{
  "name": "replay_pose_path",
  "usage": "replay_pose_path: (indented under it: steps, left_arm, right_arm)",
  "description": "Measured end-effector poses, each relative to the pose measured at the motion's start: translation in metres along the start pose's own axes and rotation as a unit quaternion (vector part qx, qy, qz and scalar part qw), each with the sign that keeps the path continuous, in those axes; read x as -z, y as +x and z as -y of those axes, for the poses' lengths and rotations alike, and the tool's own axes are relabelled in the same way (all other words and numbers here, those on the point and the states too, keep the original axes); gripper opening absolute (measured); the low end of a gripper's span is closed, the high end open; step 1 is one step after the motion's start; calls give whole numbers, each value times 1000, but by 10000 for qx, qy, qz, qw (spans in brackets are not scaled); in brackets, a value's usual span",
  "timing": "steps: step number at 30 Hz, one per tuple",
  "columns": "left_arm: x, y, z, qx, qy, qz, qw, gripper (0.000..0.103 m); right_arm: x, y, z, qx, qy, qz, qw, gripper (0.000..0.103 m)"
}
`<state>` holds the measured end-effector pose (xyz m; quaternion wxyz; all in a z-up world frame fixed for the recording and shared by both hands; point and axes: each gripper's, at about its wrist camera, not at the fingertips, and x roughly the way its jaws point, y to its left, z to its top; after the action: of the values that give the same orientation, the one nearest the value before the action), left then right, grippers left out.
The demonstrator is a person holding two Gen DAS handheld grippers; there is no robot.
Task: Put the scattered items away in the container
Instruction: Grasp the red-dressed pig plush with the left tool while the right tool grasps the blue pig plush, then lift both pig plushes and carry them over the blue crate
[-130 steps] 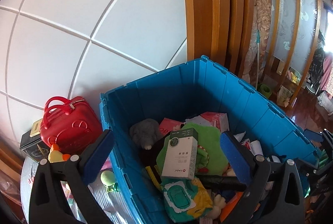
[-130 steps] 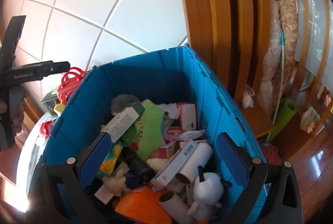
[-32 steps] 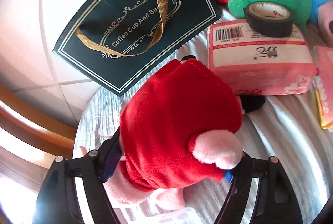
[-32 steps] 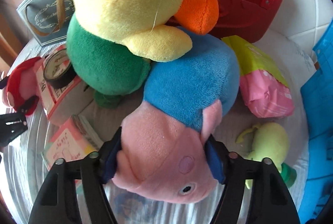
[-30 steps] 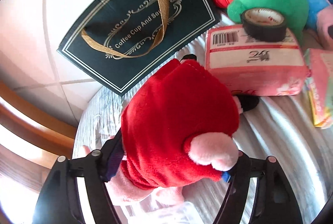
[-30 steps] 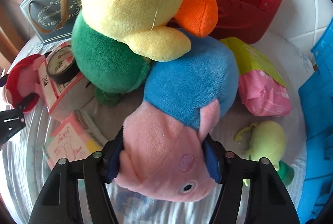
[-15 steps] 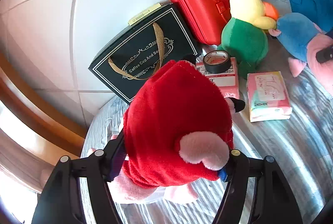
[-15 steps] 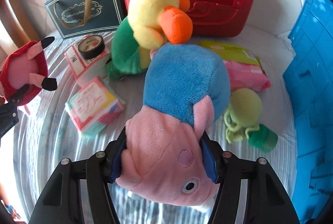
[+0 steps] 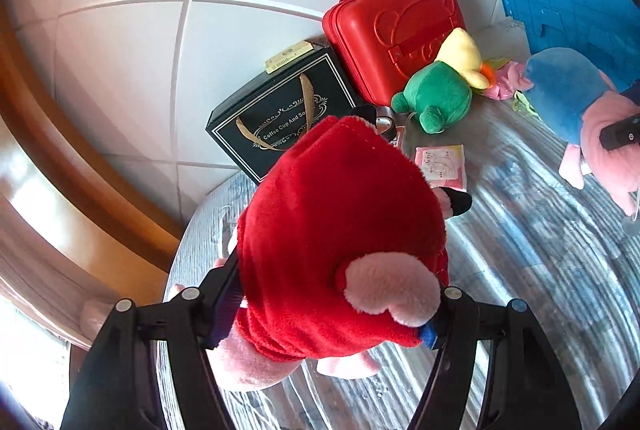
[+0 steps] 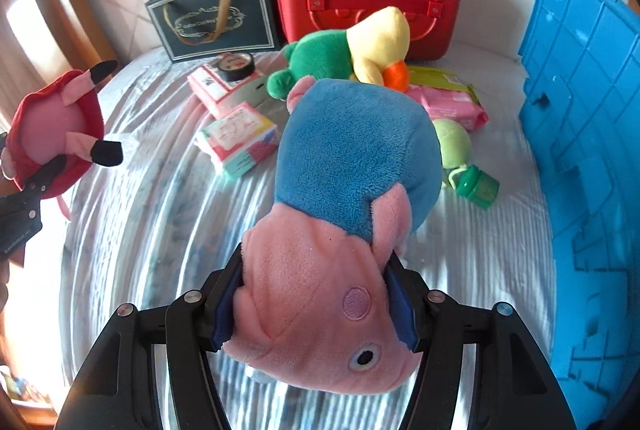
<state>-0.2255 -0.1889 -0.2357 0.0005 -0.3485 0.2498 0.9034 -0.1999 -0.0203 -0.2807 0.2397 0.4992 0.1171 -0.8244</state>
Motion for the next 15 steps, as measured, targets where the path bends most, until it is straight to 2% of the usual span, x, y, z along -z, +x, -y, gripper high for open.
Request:
replay_pose_path:
  steps: [8, 15]
  left_arm:
    - [-2, -60, -3, 18, -387, 111, 9992, 69]
    - [-3, -90, 4, 61, -606, 87, 9981, 69]
  right_arm:
    - [19, -58, -5, -201, -96, 216, 9995, 61]
    - [32, -112, -8, -264, -117, 378, 9989, 62]
